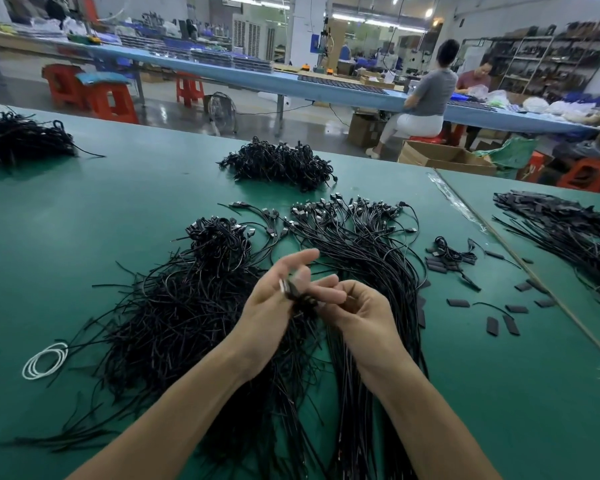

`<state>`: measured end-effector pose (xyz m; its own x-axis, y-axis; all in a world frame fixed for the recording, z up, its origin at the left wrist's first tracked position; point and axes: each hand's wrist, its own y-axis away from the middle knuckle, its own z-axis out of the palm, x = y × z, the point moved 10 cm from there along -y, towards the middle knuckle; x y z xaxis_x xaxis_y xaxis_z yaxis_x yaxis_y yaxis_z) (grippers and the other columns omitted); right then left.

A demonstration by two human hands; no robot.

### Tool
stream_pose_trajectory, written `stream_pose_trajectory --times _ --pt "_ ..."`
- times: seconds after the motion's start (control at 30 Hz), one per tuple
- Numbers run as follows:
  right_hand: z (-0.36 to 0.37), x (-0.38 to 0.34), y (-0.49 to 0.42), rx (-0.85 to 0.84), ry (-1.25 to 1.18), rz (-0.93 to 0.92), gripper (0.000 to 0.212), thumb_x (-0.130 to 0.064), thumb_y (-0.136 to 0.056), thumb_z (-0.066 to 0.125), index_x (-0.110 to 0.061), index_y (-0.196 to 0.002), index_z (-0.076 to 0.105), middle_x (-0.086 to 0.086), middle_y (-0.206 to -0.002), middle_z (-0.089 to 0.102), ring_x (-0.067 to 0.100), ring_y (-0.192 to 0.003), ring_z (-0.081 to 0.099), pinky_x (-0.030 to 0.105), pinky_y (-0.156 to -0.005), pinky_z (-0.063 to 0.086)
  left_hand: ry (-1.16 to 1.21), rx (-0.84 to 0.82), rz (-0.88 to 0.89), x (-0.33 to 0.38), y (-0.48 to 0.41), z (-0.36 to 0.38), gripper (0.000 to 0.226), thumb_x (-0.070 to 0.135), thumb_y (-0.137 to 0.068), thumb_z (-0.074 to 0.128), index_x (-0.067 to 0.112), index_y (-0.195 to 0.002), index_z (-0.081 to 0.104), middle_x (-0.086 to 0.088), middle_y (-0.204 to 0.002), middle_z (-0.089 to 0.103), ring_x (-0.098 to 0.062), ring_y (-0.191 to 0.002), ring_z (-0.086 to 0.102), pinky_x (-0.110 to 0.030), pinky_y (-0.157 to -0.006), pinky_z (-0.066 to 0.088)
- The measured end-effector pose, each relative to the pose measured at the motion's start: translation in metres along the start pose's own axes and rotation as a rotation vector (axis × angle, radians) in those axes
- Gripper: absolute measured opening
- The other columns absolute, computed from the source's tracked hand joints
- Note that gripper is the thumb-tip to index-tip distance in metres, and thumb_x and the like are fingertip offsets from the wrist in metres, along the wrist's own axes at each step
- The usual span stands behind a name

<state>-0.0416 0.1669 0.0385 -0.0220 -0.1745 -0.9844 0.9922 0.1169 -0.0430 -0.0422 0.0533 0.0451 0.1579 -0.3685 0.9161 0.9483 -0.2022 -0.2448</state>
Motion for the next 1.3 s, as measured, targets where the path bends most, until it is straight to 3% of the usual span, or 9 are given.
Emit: stream_pose_trajectory --times 0.13,0.33,0.53,0.7,0.87,0.97,1.1,1.2,1.3 --pt "-0.019 -0.007 -0.005 0.126 0.03 -0.011 0.022 0.004 -0.086 0.07 -0.013 -0.077 0.059 0.004 -0.075 0.066 0.011 -0.072 0.063 0.02 -0.068 0.053 -0.345 0.045 0.06 0.002 0.0 -0.003 0.047 0.023 -0.083 0.077 0.025 -0.124 0.056 0.007 -0.121 0.065 -0.008 -0.117 0.058 -0.021 -0.094 0.047" --pt "-0.019 -0.014 -0.004 0.1 -0.084 -0.047 0.026 0.001 -0.082 0.073 -0.019 -0.074 0.058 -0.002 -0.072 0.066 0.003 -0.062 0.061 0.011 -0.057 0.047 -0.598 0.256 0.035 -0.004 0.003 -0.025 0.035 0.037 -0.076 0.083 0.031 -0.096 0.054 0.004 -0.069 0.064 -0.008 -0.053 0.056 -0.02 -0.052 0.046" --pt "0.0 0.001 0.001 -0.027 -0.27 0.048 0.021 -0.006 -0.07 0.073 -0.014 -0.076 0.054 0.003 -0.071 0.067 0.007 -0.06 0.062 0.015 -0.054 0.049 -0.224 0.261 0.003 -0.01 0.0 -0.024 0.017 -0.002 -0.096 0.058 0.014 -0.102 0.056 -0.01 -0.093 0.075 -0.029 -0.087 0.072 -0.037 -0.078 0.06" --pt "-0.002 0.019 0.004 -0.007 -0.304 0.135 0.028 -0.007 -0.07 0.075 -0.015 -0.075 0.049 0.004 -0.072 0.067 0.011 -0.066 0.064 0.023 -0.062 0.055 0.223 0.188 -0.055 -0.006 -0.003 -0.016 0.019 0.02 -0.104 0.038 0.015 -0.1 0.056 -0.017 -0.098 0.075 -0.028 -0.1 0.072 -0.026 -0.075 0.057" --pt "-0.003 0.009 0.004 0.001 -0.222 0.058 0.039 -0.01 -0.065 0.079 -0.016 -0.073 0.041 0.001 -0.066 0.066 0.01 -0.064 0.066 0.018 -0.059 0.053 0.007 0.09 0.027 -0.001 -0.001 -0.008 0.005 0.024 -0.091 0.065 0.023 -0.086 0.064 -0.007 -0.082 0.075 -0.02 -0.088 0.072 -0.025 -0.081 0.055" --pt "-0.019 0.004 -0.001 0.105 -0.079 0.016 0.038 0.0 -0.079 0.076 -0.015 -0.07 0.043 0.001 -0.064 0.064 0.01 -0.061 0.064 0.019 -0.059 0.054 -0.233 0.062 0.026 -0.006 0.001 -0.009 0.036 0.026 -0.075 0.085 0.022 -0.101 0.06 0.002 -0.097 0.069 -0.01 -0.09 0.064 -0.022 -0.078 0.053" --pt "-0.033 -0.001 -0.002 0.203 0.004 -0.037 0.039 0.009 -0.083 0.071 -0.015 -0.069 0.043 0.004 -0.068 0.062 0.008 -0.067 0.064 0.017 -0.067 0.053 -0.638 0.222 -0.019 -0.014 0.006 -0.026 0.051 0.048 -0.064 0.089 0.025 -0.092 0.054 0.012 -0.066 0.052 -0.005 -0.058 0.044 -0.018 -0.055 0.04" --pt "-0.028 0.001 0.001 0.192 -0.051 -0.041 0.038 0.009 -0.084 0.07 -0.014 -0.07 0.043 0.001 -0.067 0.065 0.008 -0.063 0.064 0.015 -0.062 0.052 -0.634 0.185 -0.099 -0.024 0.008 -0.023 0.042 0.048 -0.073 0.082 0.021 -0.084 0.052 0.005 -0.057 0.065 -0.01 -0.046 0.058 -0.02 -0.046 0.045" --pt "-0.019 0.005 0.003 0.146 -0.145 -0.023 0.037 0.01 -0.084 0.068 -0.013 -0.071 0.043 0.002 -0.067 0.065 0.006 -0.054 0.06 0.015 -0.054 0.049 -0.415 0.174 -0.199 -0.035 0.009 -0.019 0.038 0.034 -0.078 0.081 0.011 -0.086 0.052 -0.01 -0.073 0.074 -0.026 -0.064 0.073 -0.033 -0.056 0.058"
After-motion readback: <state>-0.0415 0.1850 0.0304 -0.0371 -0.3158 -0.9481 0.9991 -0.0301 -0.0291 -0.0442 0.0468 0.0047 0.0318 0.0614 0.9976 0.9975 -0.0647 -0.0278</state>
